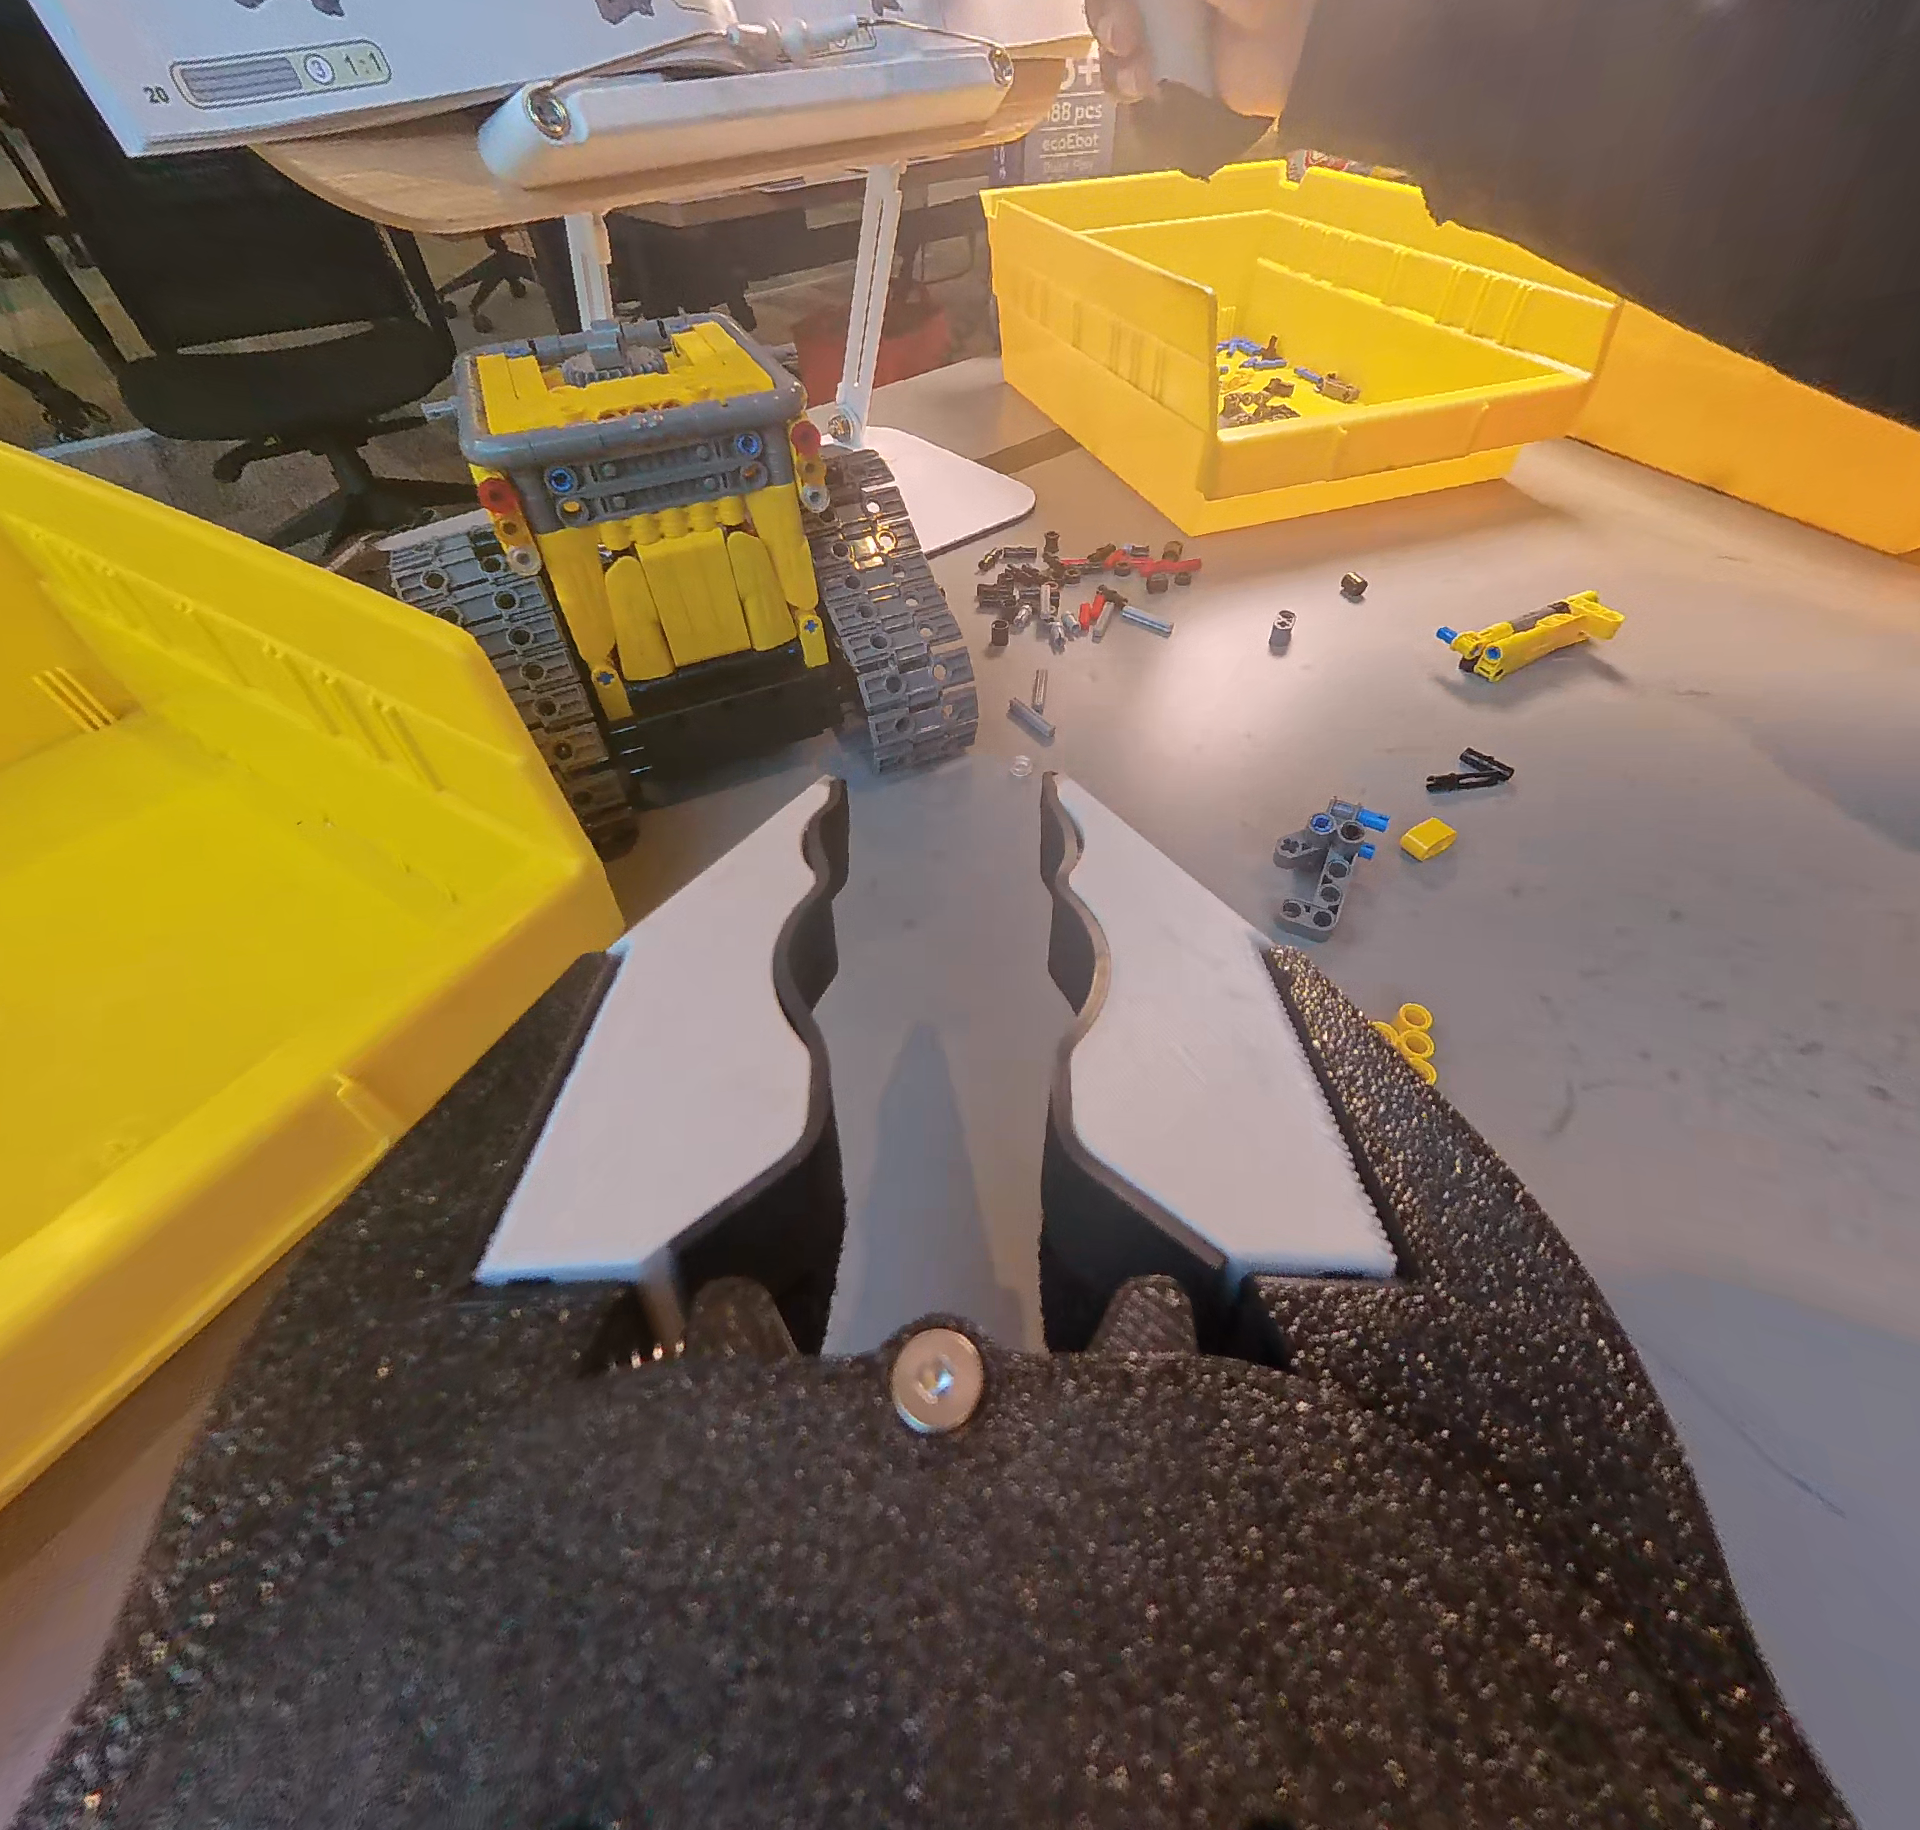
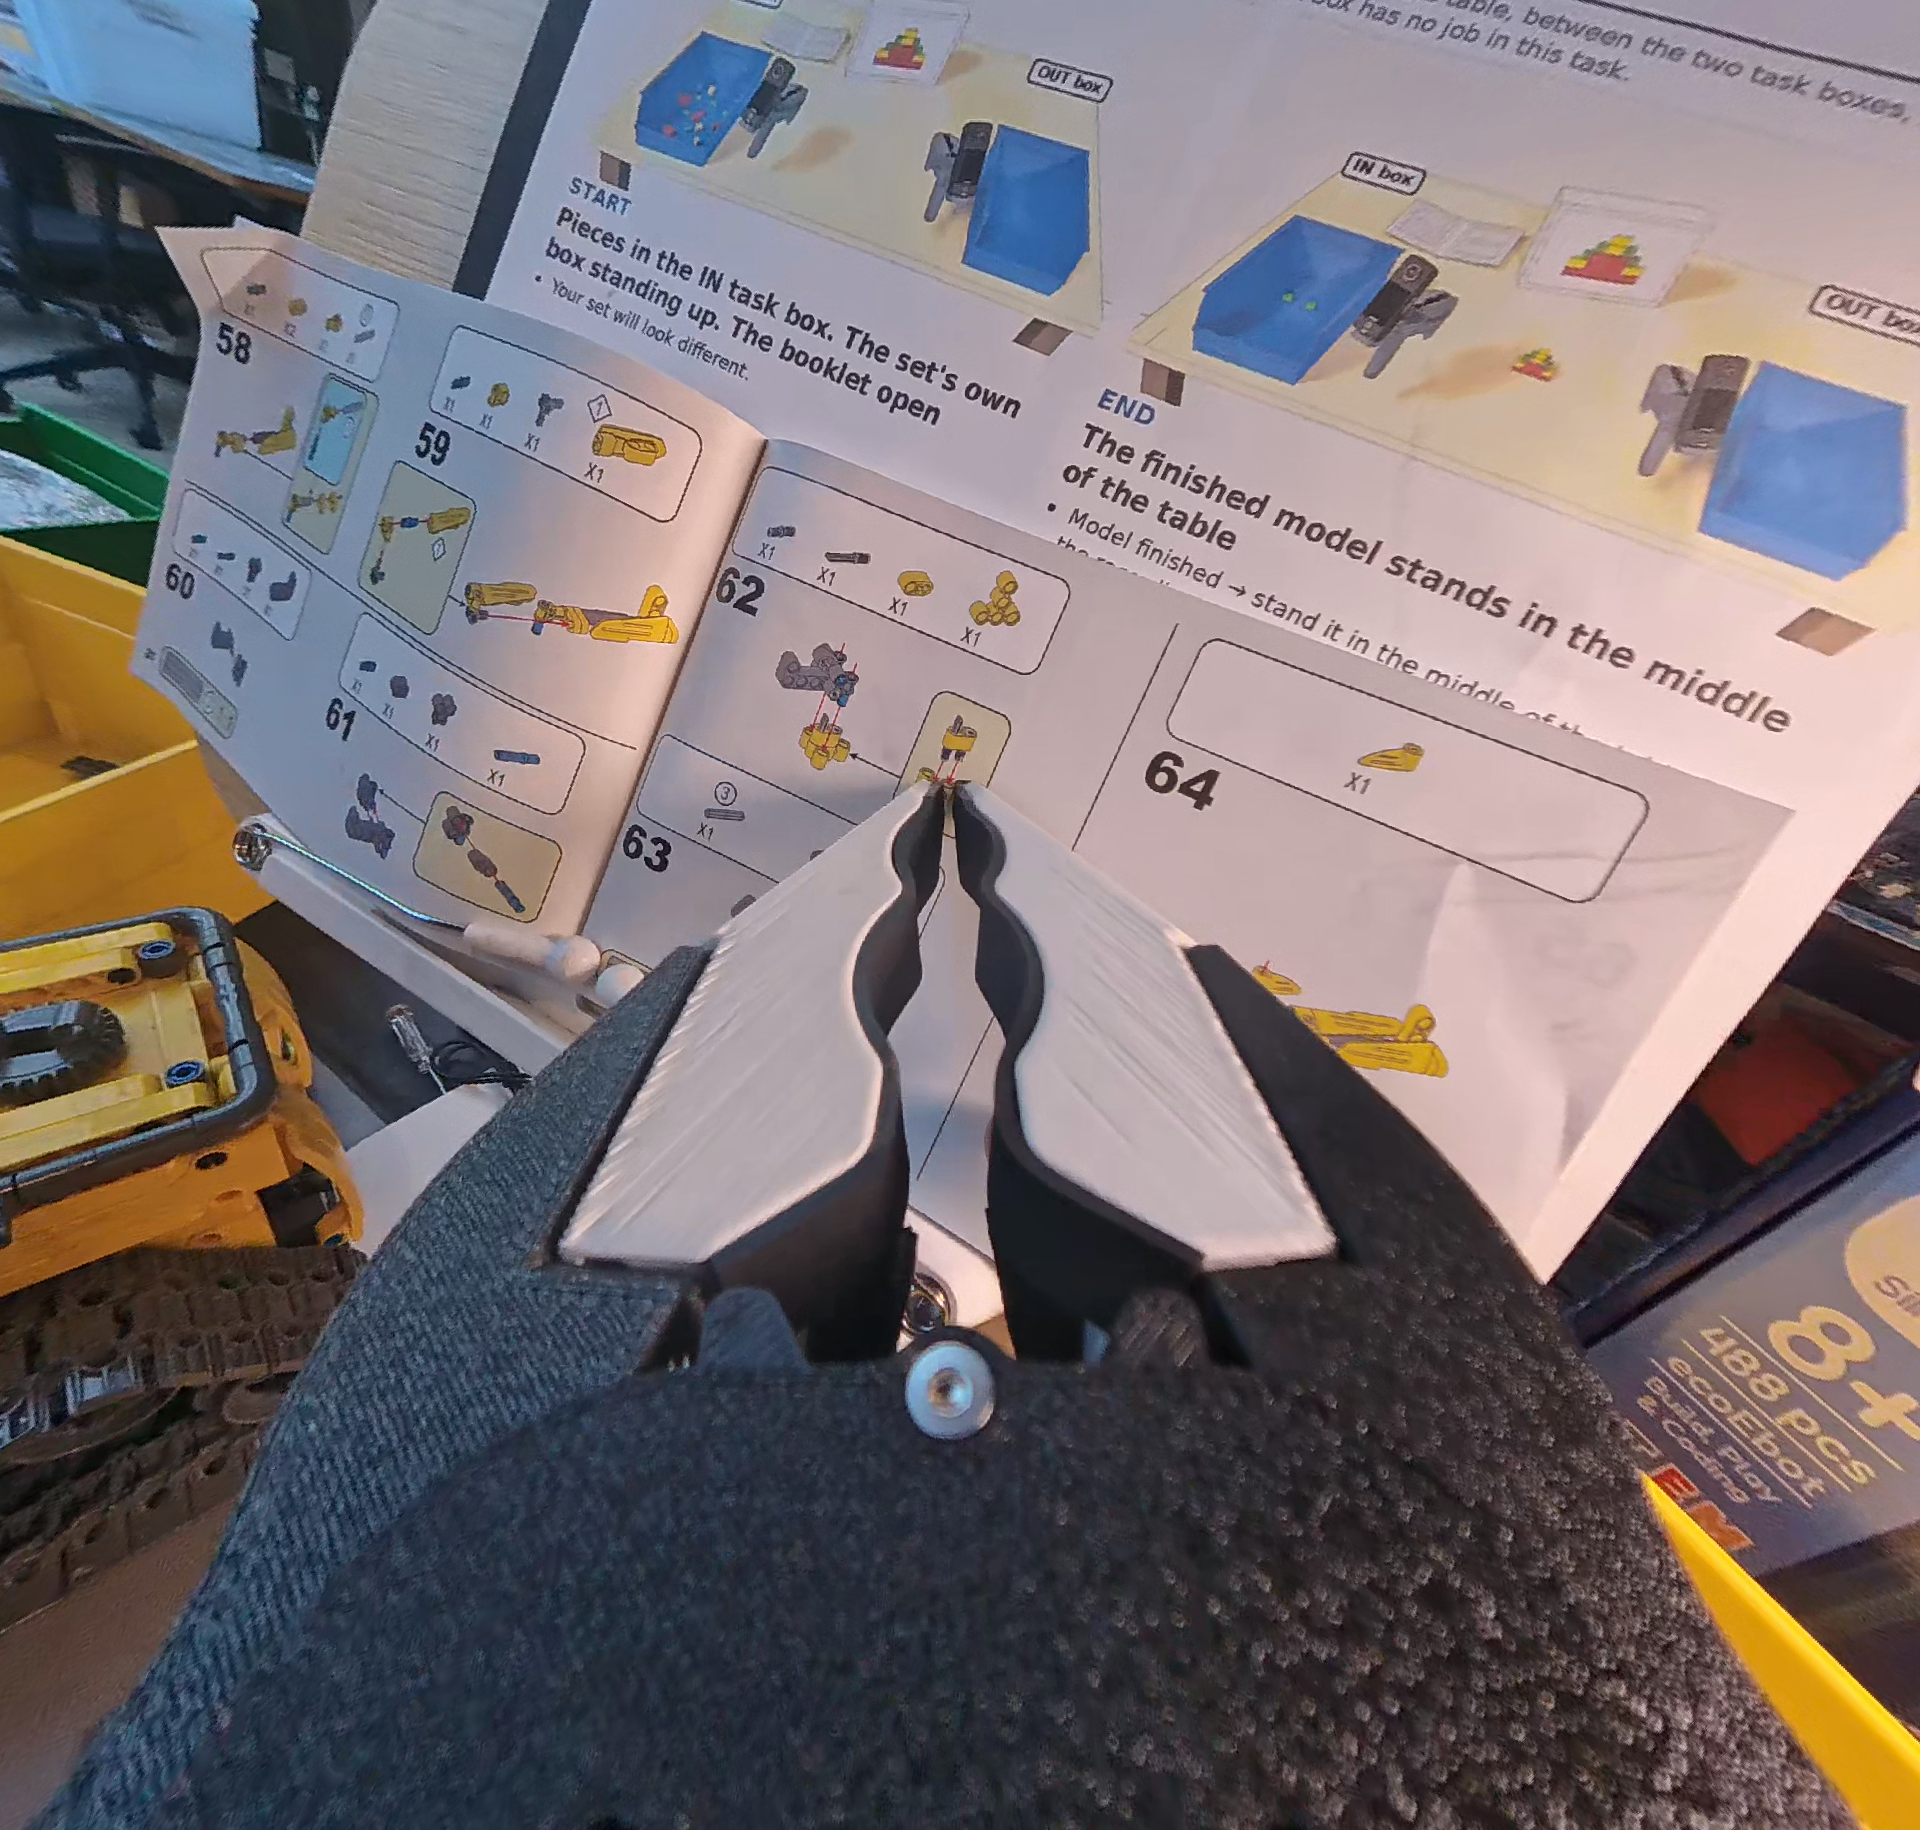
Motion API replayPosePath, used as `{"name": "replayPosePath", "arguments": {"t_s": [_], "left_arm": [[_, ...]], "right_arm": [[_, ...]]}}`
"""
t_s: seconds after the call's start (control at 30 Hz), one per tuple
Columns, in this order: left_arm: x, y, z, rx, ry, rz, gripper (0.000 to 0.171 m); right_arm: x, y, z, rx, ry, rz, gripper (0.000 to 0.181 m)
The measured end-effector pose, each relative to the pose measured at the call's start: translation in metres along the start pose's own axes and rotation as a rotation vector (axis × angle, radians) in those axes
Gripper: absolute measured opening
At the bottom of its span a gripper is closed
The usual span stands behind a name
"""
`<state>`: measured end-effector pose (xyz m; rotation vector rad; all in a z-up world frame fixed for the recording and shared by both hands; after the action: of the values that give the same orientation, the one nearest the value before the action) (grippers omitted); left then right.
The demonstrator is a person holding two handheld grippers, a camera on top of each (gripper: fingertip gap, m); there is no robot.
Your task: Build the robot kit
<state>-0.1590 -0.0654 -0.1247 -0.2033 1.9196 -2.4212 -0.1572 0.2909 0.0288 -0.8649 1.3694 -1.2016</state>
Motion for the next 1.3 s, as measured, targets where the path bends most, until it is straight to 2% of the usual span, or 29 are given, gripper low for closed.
{"name": "replayPosePath", "arguments": {"t_s": [0.27,0.53,0.73,0.83,0.93,1.03,1.13,1.3], "left_arm": [[0.000,0.000,0.000,0.000,0.000,0.002,0.036],[0.000,0.000,0.000,0.003,0.002,0.001,0.036],[0.000,0.000,0.000,0.004,0.001,0.002,0.036],[0.000,0.000,0.000,0.005,0.000,0.001,0.036],[-0.001,0.000,0.001,0.004,0.004,0.003,0.036],[-0.003,-0.002,0.001,-0.004,0.011,0.000,0.036],[-0.010,-0.005,0.003,-0.019,0.044,-0.003,0.038],[-0.035,-0.007,0.006,0.001,0.156,-0.047,0.046]], "right_arm": [[-0.003,-0.009,-0.002,-0.005,0.001,0.005,0.003],[0.004,0.005,0.001,0.001,-0.016,0.006,0.004],[0.004,0.003,0.005,-0.001,-0.032,-0.005,0.006],[0.013,-0.013,0.025,-0.065,-0.049,-0.012,0.009],[0.037,-0.022,0.063,-0.098,-0.103,-0.020,0.015],[0.082,0.002,0.104,0.013,-0.261,-0.052,0.025],[0.132,0.058,0.146,0.248,-0.440,-0.057,0.032],[0.174,0.138,0.214,0.541,-0.527,-0.011,0.033]]}}
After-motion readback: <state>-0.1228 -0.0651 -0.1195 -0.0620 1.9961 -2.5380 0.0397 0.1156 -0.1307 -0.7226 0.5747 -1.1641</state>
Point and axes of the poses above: each gripper's, where its closed fingertips meet, z back along the fingers, y out of its underside, x = y × z across the jaws, the point moved 3 cm from there along z, back along the fingers, and after that the axes turned 10 degrees about -y, right-handed, at the moved point
